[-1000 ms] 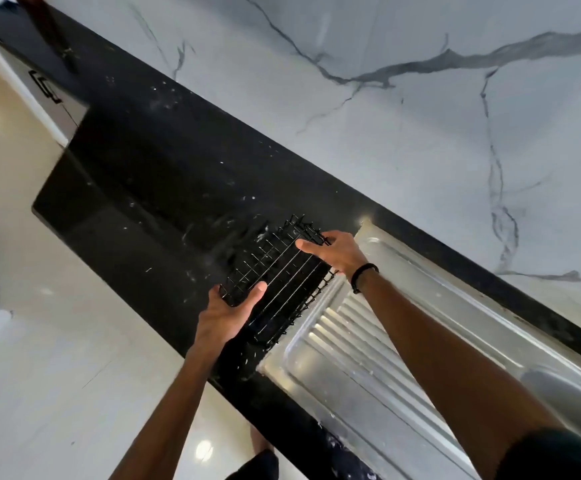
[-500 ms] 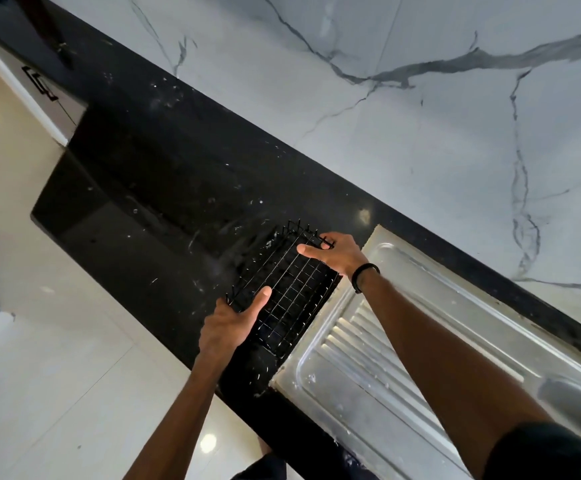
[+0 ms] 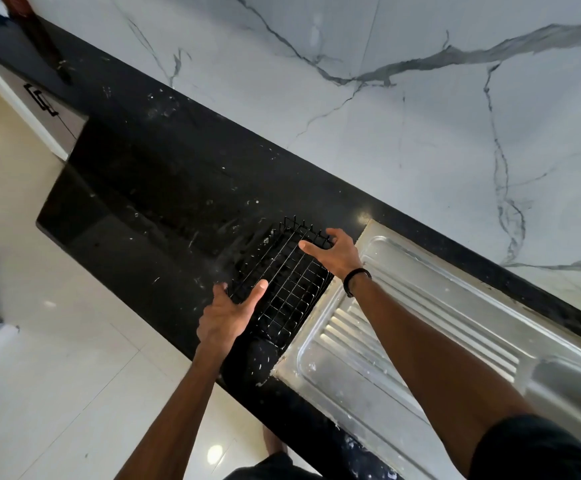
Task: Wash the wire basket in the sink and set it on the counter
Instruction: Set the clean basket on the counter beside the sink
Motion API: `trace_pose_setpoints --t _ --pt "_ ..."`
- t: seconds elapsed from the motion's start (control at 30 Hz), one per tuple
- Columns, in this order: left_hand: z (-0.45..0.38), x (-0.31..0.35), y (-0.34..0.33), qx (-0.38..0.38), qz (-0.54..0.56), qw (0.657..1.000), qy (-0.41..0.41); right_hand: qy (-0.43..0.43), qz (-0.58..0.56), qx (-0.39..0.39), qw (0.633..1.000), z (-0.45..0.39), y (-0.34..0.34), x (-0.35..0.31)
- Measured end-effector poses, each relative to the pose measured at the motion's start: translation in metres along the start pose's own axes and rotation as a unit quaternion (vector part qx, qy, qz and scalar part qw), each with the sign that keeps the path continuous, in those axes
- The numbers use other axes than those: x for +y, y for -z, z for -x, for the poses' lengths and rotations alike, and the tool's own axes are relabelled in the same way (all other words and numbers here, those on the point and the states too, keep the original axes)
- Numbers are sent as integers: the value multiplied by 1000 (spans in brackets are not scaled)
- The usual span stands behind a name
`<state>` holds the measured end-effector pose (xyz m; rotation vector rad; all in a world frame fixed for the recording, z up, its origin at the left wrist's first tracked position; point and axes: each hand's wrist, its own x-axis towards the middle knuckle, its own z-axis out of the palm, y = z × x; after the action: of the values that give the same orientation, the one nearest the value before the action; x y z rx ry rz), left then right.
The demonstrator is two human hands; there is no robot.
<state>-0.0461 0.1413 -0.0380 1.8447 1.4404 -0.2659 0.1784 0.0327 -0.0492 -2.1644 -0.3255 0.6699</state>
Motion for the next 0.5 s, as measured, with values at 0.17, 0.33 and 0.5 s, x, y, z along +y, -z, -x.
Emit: trace_pose_setpoints --t 0.17,0.33,0.5 --pt "0 -6 -3 12 25 999 -22 8 -13 17 1000 6 2 6" --pt "4 -10 -7 30 55 997 -47 0 -3 -9 1000 10 15 16" --pt "10 -11 -11 43 81 994 -55 8 1 -15 1000 19 21 21"
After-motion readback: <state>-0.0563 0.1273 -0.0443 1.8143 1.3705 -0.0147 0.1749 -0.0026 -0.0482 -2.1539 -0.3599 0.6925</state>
